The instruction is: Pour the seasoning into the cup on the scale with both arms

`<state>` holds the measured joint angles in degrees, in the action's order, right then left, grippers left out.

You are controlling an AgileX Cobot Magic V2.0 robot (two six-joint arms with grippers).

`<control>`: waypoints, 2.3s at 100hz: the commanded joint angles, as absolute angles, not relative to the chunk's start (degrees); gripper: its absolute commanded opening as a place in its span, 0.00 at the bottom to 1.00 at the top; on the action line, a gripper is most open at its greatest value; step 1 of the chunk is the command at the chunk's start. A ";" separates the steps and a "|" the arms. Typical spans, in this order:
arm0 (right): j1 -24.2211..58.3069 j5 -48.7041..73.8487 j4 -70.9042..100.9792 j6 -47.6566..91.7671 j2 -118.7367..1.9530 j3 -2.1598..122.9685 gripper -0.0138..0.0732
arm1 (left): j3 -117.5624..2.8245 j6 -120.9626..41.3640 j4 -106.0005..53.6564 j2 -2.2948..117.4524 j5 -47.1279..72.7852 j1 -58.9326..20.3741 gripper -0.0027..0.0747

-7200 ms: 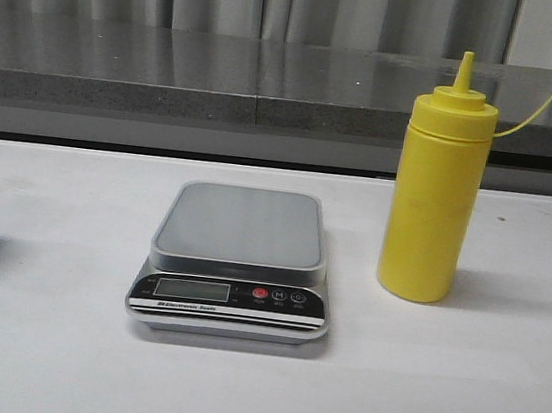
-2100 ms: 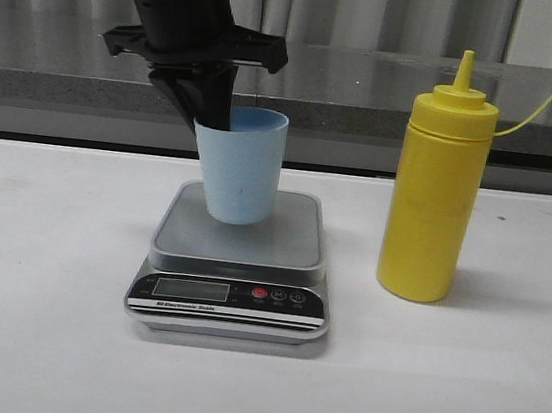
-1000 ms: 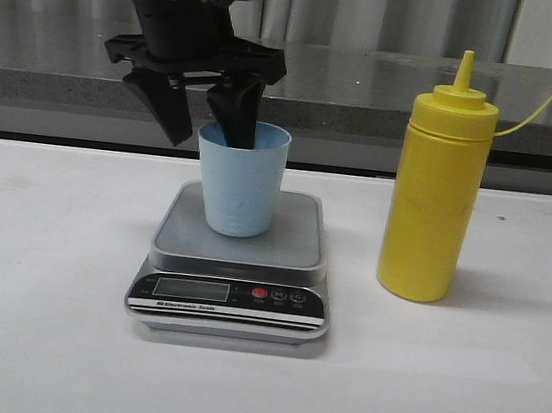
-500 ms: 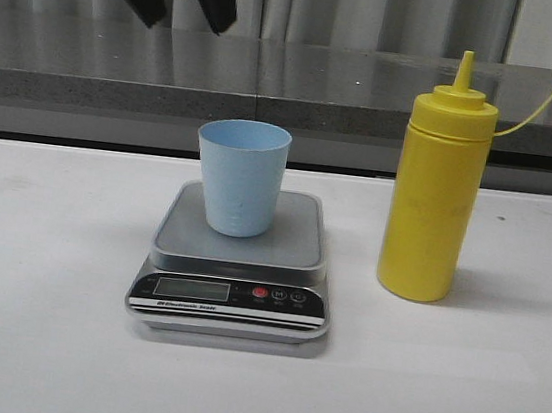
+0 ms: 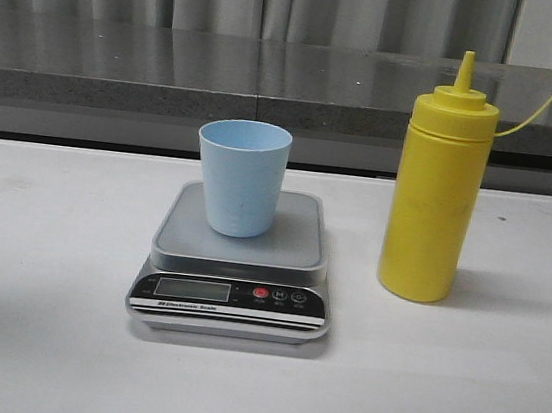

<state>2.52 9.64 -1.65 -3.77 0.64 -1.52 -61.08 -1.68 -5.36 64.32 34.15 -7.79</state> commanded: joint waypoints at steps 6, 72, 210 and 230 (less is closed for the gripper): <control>2.25 4.87 -2.15 -3.29 1.74 -0.62 0.08 | -52.31 -1.30 -4.50 52.66 22.55 -6.62 0.68; 2.25 4.87 -2.15 -3.29 1.74 -0.62 0.08 | -19.38 -1.53 -4.04 15.37 11.84 -6.62 0.68; 2.25 -2.83 3.32 -4.77 0.73 3.50 0.08 | -19.39 -1.53 -4.04 14.60 11.70 -6.62 0.01; 2.25 8.42 3.66 -4.77 -9.32 15.82 0.08 | -19.39 -1.53 -4.04 14.60 11.70 -6.62 0.01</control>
<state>2.52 8.23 3.39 -4.65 -3.77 8.98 -17.91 -1.68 -4.03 14.09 16.59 -6.93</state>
